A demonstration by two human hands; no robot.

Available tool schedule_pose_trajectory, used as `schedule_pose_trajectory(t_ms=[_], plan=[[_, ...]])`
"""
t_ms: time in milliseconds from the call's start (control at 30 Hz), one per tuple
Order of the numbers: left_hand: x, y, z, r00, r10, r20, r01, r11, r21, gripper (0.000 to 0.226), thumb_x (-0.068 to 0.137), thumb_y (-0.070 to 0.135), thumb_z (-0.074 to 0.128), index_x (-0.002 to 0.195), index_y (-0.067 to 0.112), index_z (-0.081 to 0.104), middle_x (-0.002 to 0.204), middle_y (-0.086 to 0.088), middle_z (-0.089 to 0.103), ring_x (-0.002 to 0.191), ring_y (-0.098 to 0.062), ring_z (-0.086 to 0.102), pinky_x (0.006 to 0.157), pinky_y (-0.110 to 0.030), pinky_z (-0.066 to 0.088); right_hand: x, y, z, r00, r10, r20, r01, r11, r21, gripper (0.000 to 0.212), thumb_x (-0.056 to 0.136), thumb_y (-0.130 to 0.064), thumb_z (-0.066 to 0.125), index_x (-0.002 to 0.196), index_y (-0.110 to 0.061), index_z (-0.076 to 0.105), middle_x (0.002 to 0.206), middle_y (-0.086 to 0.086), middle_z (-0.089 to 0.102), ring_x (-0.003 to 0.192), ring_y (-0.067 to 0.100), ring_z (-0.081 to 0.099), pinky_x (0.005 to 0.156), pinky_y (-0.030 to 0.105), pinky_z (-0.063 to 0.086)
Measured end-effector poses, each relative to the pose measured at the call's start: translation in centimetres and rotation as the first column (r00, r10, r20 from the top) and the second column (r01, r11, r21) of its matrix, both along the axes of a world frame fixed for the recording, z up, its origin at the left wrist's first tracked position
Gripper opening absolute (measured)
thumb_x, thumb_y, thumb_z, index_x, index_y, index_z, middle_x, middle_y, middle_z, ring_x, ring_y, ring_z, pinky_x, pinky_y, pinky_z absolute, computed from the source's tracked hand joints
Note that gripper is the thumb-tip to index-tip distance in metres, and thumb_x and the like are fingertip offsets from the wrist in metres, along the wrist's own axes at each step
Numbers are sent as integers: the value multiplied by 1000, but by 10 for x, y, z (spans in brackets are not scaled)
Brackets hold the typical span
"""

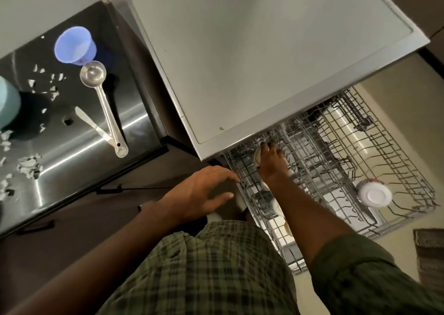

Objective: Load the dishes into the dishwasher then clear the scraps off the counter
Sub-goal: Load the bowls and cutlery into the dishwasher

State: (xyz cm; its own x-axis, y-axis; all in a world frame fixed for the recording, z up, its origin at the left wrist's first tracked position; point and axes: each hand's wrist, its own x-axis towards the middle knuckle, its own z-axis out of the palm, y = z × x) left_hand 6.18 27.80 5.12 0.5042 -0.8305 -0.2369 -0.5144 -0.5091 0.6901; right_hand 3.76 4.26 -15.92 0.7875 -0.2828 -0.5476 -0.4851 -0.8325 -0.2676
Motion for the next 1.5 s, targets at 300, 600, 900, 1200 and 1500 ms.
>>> schedule_pose_trajectory(t_ms=[300, 600, 900, 1200, 1500], plan=[[1, 4, -1, 1000, 22, -15, -21, 1000, 21, 37, 99, 35, 68, 135, 26, 61, 131, 11, 64, 121, -4, 59, 98, -35, 54, 2, 1, 16, 995, -18, -96, 22, 999, 46, 106, 98, -28, 71, 167, -24, -10, 173, 14, -13, 159, 44, 5, 122, 54, 35], [9, -7, 7, 1000, 18, 12, -16, 984, -175, 36, 96, 20, 73, 130, 7, 67, 126, -4, 70, 117, -13, 64, 100, -16, 48, -30, 10, 69, 749, -583, 314, 472, 803, 365, 48, 98, -26, 70, 142, -17, 55, 136, 9, 60, 118, 26, 64, 94, 38, 58], [58, 24, 26, 972, 174, -157, -205, 956, -208, 34, 100, 24, 70, 134, 18, 66, 130, 4, 67, 118, -7, 63, 96, -30, 56, -41, 84, 184, 308, -852, 423, 398, 519, 756, 12, 103, -17, 60, 111, -15, 68, 100, 1, 72, 89, 17, 72, 69, 21, 62], [118, 100, 46, 864, 446, -232, -503, 773, -386, 29, 102, 19, 65, 130, 22, 66, 120, 11, 71, 116, -10, 68, 98, -34, 58, 74, 193, 242, 560, -732, 388, 49, 497, 866, 17, 104, -23, 59, 111, -16, 72, 105, 4, 76, 101, 24, 74, 88, 42, 60], [178, 188, 26, 560, 771, -303, -810, 431, -398, 26, 99, 15, 68, 124, 25, 68, 114, 13, 74, 110, -1, 69, 99, -33, 57, 191, 291, 234, 666, -727, -169, 172, -71, 982, 37, 110, -35, 47, 126, -9, 68, 117, 19, 75, 109, 27, 73, 99, 39, 54]])
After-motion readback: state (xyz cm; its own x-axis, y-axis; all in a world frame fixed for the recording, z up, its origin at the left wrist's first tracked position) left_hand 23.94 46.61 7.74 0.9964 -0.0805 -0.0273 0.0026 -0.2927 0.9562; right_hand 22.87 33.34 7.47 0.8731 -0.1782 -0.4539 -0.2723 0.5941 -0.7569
